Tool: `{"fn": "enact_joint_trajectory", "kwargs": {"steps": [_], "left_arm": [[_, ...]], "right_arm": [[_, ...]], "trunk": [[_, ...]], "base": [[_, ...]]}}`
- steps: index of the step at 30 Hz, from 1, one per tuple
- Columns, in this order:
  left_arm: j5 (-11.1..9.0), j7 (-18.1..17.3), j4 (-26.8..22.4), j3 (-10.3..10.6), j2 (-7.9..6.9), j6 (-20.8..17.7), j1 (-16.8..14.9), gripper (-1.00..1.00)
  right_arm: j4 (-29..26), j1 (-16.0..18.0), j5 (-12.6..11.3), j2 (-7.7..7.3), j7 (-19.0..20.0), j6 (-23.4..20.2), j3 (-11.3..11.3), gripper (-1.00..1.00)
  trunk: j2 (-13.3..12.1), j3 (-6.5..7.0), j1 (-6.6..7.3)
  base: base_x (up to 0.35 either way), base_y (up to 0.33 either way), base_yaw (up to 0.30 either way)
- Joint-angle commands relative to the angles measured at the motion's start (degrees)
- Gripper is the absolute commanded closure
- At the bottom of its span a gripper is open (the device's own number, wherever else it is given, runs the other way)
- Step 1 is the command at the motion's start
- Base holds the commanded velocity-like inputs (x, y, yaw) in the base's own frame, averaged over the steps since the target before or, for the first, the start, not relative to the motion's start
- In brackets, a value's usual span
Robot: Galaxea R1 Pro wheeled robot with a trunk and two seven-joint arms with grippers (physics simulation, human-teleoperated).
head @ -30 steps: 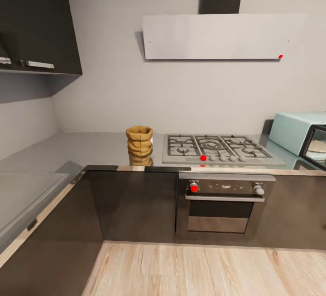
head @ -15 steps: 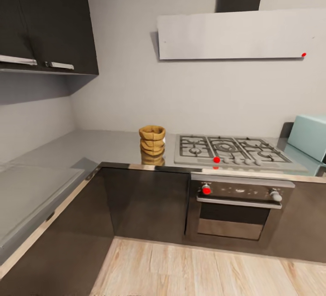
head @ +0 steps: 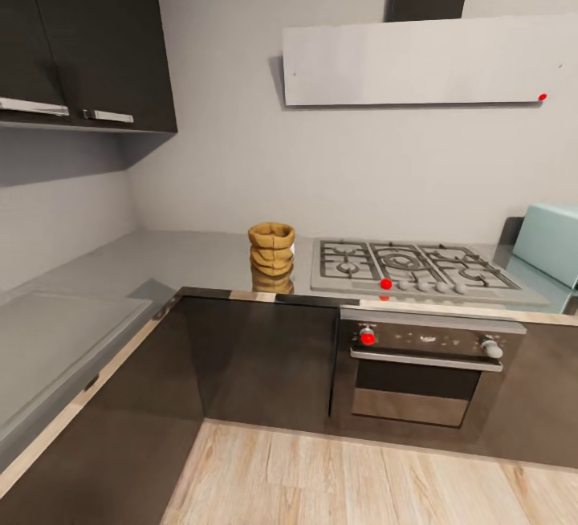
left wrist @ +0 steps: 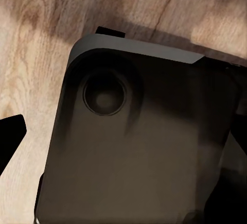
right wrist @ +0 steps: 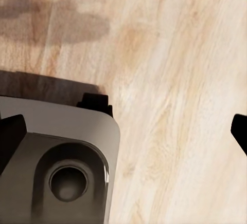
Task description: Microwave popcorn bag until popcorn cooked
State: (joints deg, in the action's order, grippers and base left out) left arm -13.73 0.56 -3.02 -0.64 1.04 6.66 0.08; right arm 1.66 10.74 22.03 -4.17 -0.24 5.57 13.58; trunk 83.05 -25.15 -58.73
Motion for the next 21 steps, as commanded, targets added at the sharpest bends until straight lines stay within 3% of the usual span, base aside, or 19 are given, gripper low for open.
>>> {"fn": "enact_joint_trajectory", "kwargs": {"steps": [1,21], "left_arm": [[-0.24,0.06,-0.05,-0.05,0.01,0.11,0.01,-1.0],[-0.25,0.06,-0.05,0.01,0.01,0.19,0.01,-1.0]], "right_arm": [[0.18,0.07,0.47,-0.04,-0.02,0.29,0.48,-1.0],[0.18,0.07,0.56,0.21,-0.07,-0.28,0.57,-1.0]], "trunk": [[0.03,-0.05,0.0],[-7.19,3.17,3.96]], "base": [[0.0,0.0,0.0],[0.0,0.0,0.0]]}}
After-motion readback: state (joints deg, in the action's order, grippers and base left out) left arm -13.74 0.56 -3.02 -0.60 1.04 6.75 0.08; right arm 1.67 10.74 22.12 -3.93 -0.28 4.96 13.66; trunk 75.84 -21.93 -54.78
